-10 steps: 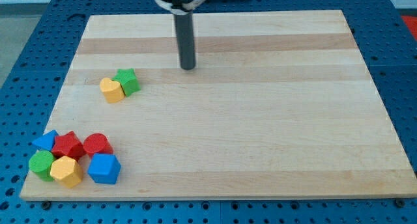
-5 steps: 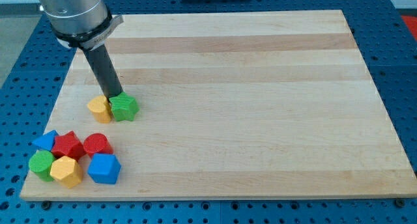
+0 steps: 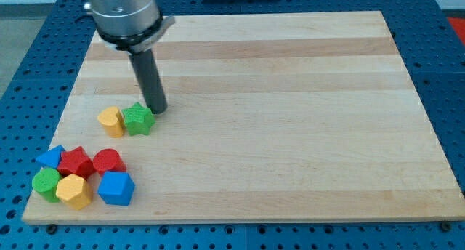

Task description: Slide the green star along with yellow heart towards group of blocks

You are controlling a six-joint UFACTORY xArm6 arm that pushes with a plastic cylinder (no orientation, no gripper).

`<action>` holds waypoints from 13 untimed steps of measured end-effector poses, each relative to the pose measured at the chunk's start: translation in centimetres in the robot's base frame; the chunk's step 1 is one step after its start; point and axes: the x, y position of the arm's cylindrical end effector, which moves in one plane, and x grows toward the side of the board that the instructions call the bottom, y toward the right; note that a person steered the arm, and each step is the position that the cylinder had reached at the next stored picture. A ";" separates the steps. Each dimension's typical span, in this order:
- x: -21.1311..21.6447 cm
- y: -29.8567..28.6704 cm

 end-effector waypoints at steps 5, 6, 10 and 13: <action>3.4 -5.3; 3.0 -5.3; 3.9 5.5; 4.7 0.6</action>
